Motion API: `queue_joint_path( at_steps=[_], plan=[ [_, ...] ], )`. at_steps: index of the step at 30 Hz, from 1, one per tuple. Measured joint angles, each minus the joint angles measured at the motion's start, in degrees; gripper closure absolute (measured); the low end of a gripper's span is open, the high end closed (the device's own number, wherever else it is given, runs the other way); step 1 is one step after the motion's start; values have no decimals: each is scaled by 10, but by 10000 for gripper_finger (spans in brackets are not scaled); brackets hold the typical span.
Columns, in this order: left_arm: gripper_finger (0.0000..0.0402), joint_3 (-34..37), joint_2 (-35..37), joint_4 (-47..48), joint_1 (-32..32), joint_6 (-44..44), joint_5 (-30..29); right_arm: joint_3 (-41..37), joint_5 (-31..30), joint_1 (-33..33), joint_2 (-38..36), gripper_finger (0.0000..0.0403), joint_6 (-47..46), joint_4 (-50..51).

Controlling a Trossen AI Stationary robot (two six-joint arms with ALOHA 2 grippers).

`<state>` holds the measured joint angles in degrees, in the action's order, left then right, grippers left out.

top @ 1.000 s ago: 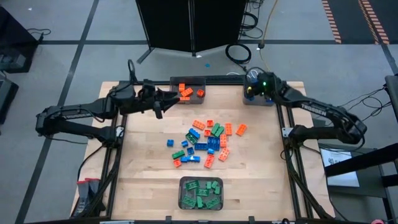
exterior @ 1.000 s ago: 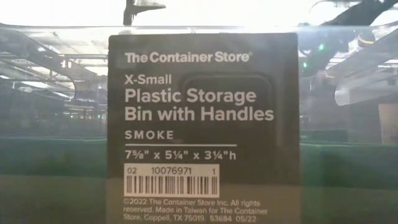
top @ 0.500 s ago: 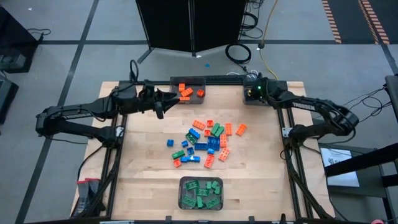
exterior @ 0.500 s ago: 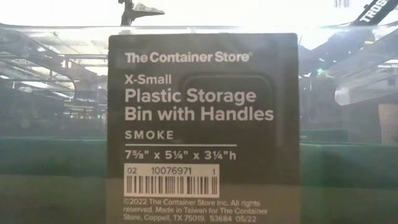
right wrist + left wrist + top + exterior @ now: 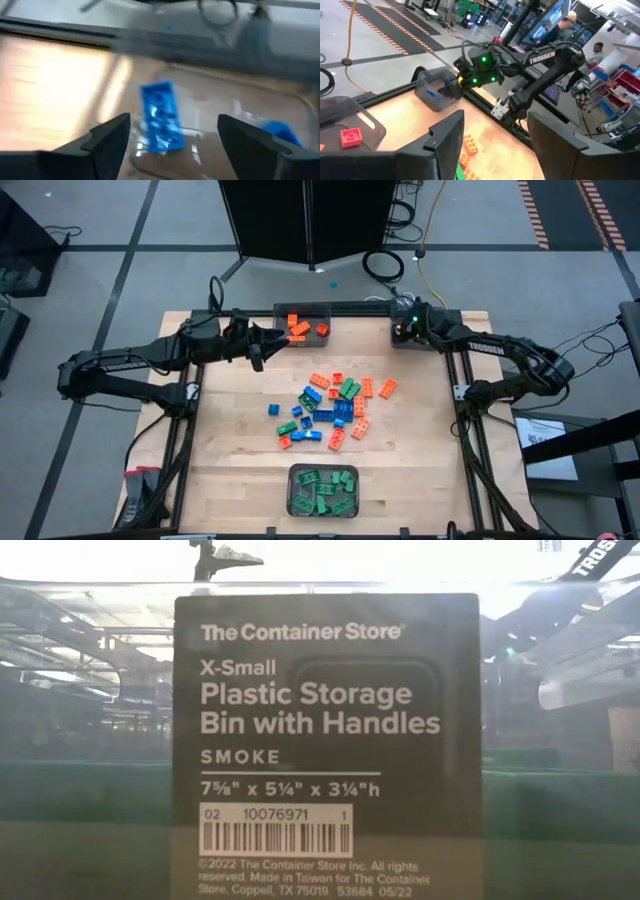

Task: Sort blocks
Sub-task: Put the blue game piece into the top right black bin

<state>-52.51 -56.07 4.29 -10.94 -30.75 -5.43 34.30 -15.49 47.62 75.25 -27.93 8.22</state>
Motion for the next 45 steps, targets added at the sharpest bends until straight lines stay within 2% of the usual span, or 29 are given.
queue_joint_path(
  at_steps=[4, 10, 13, 15, 20, 24, 28, 37, 45],
  plan=[
    [182, 0, 0, 40, 0, 42, 22, 58, 52, 0, -27, 110, 63, 1],
    [182, -1, -20, 197, 20, 125, 35, 196, 135, -17, -85, 122, 152, 2],
    [182, 0, -49, 287, 47, 181, 43, 262, 150, -35, -105, 124, 185, 12],
    [182, 9, -63, 297, 66, 191, 45, 300, 153, -48, -112, 124, 200, 26],
    [182, 70, -64, 280, 115, 132, 35, 369, 154, -78, -112, 124, 206, 110],
    [182, 136, -47, 200, 161, 122, -23, 375, 154, -102, -112, 124, 216, 150],
    [182, 202, -48, 136, 191, 149, -67, 375, 155, -114, -110, 124, 216, 181],
    [182, 301, -48, 13, 194, 167, -138, 375, 154, -117, -109, 124, 208, 187],
    [182, 379, -48, -115, 189, 176, -131, 375, 154, -117, -109, 124, 195, 187]
  ],
)
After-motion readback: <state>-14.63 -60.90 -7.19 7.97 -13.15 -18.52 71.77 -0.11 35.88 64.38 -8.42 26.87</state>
